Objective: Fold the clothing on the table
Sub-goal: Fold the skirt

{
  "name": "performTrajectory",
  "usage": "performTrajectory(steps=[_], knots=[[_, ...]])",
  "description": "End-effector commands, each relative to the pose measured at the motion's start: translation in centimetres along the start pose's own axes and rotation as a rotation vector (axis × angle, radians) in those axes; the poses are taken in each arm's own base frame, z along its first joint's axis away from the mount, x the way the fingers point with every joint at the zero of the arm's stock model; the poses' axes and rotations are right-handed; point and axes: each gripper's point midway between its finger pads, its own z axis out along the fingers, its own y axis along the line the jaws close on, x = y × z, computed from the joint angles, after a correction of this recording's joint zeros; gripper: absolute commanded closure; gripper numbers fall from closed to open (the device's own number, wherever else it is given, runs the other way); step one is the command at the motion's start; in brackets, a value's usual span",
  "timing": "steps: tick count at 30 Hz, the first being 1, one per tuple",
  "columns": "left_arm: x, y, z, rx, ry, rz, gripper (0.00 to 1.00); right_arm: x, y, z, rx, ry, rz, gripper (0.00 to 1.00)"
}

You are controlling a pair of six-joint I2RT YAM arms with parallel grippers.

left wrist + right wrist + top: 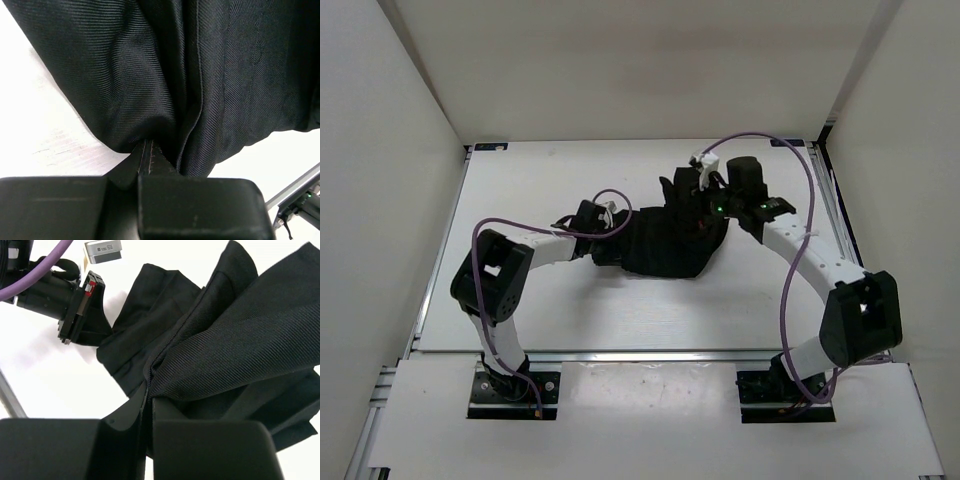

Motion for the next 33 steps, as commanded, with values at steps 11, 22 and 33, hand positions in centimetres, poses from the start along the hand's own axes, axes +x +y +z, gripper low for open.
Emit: performTrajectory(steps=[11,22,33], knots=[[-0.3,1.2,-0.6,0.024,-0.024,-0.044,1.0,-3.5,6.2,4.4,-0.112,-0.031,-0.249,1.0],[-0.3,1.2,-0.9,0.056,-0.034,-0.063,1.0,2.8,9.8,8.1,-0.233,0.138,-0.22,1.0],[1.9,0.4,-4.9,0.094,-0.019,-0.071,1.0,4.0,7.1,13.2,-0.148,0.151,-0.213,0.84]])
